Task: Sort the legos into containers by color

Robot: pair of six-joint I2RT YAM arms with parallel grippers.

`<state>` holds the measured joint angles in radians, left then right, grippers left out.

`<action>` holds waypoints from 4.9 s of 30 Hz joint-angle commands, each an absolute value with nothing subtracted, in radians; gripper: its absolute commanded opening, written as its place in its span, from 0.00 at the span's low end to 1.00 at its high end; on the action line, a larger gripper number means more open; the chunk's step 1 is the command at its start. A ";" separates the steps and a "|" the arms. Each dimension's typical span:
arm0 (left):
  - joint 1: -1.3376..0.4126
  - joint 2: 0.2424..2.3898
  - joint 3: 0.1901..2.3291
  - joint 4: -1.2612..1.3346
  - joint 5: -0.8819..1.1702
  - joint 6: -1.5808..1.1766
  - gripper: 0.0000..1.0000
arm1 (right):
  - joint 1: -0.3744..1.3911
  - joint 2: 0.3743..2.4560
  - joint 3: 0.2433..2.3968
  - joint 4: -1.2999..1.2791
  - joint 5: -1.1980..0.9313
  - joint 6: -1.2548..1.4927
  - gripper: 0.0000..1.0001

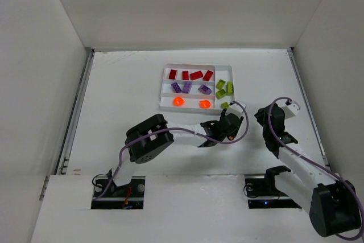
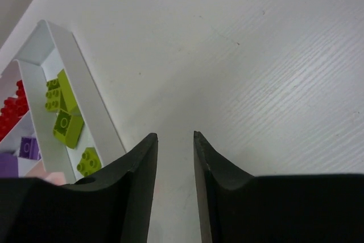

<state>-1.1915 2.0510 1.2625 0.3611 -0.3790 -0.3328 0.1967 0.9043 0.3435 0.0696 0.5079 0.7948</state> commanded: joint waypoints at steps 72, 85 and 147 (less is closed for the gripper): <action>-0.763 1.706 0.959 0.414 -0.385 -0.390 0.42 | 0.284 0.954 0.350 0.169 0.419 0.801 0.26; -0.828 1.336 0.677 0.468 -0.384 -0.426 0.44 | 0.642 0.856 0.380 -0.284 0.575 0.988 0.49; -0.803 1.209 0.483 0.586 -0.342 -0.496 0.33 | 0.757 1.652 1.106 0.024 0.503 0.844 0.51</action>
<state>-0.7780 1.1912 0.4492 0.5484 -0.3248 -0.5198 0.7757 1.7573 1.1442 -0.0475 0.4911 0.8516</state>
